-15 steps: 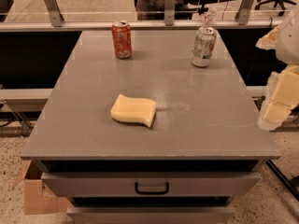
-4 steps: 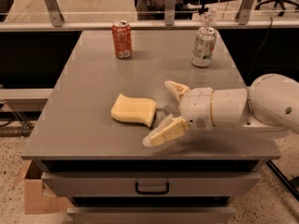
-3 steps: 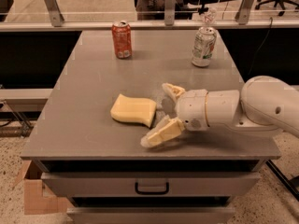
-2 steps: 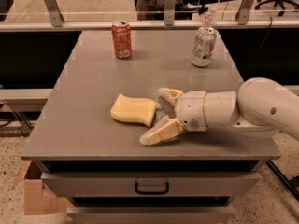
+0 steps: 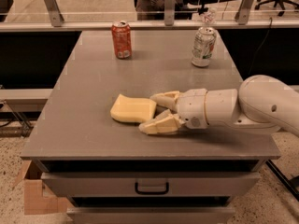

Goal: Move sponge near 7up can

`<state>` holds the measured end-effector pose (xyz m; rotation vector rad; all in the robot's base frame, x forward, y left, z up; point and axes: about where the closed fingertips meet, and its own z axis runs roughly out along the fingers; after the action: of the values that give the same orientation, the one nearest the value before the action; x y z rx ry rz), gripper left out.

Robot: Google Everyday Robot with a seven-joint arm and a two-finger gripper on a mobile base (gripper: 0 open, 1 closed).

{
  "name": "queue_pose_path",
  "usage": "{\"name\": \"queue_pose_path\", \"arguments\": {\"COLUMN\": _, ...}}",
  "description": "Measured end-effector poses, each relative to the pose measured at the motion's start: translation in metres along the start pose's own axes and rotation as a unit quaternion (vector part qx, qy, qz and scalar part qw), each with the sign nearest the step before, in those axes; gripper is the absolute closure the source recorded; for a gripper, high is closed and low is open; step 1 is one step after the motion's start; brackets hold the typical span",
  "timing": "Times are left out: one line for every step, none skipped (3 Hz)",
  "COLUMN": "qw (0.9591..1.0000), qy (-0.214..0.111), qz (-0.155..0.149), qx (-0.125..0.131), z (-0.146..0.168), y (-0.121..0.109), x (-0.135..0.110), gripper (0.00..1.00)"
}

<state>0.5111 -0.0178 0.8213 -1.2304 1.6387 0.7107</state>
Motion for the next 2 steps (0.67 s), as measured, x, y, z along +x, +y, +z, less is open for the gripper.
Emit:
{"name": "queue_pose_path", "arguments": {"qw": 1.0000, "qy": 0.000, "qz": 0.000, "qx": 0.000, "z": -0.0011, "y": -0.0002, "x": -0.0025, "gripper": 1.00}}
{"name": "queue_pose_path", "arguments": {"qw": 1.0000, "qy": 0.000, "qz": 0.000, "qx": 0.000, "z": -0.0012, "y": -0.0003, "x": -0.0024, "gripper": 1.00}}
